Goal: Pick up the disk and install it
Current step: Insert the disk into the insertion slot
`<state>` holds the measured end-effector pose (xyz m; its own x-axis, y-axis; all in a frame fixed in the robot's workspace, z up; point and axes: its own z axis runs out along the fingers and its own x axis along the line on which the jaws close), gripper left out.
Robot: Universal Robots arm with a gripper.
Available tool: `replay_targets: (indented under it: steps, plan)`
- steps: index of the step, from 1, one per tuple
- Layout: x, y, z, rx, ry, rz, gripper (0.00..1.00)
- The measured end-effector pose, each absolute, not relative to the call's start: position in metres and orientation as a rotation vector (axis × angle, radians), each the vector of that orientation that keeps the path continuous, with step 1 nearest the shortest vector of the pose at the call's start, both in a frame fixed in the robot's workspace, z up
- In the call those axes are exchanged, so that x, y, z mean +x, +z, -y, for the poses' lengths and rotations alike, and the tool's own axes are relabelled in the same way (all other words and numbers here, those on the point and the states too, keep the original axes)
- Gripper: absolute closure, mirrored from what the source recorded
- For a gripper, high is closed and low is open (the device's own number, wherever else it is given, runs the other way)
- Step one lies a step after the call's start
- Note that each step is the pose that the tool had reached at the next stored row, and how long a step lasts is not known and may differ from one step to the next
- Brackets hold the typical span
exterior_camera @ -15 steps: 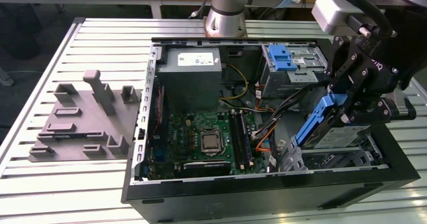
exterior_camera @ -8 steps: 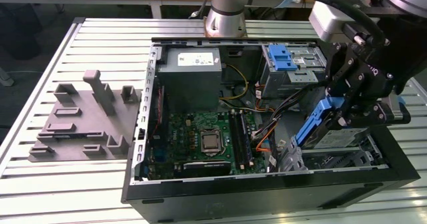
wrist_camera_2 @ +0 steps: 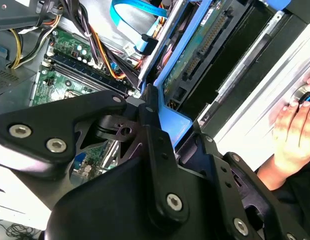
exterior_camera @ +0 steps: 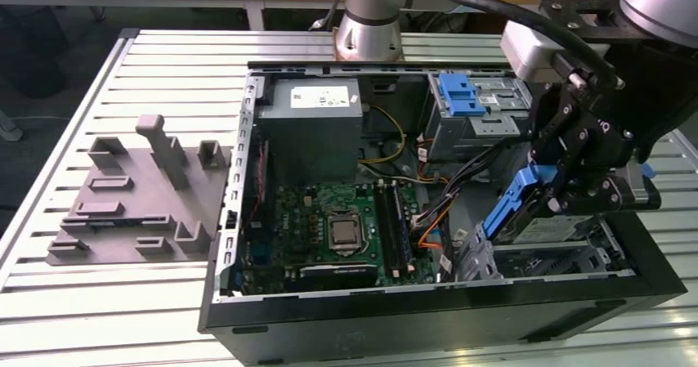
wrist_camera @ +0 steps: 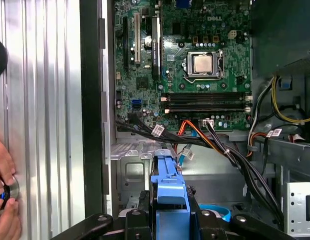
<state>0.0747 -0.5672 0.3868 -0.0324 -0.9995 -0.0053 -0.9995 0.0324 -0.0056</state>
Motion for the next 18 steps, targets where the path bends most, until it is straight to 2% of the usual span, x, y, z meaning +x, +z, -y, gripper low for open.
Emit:
replay_targets:
  steps: [18]
  plan:
    - [0.075, 0.366, 0.567, -2.180, 0.000, -2.251, 0.64]
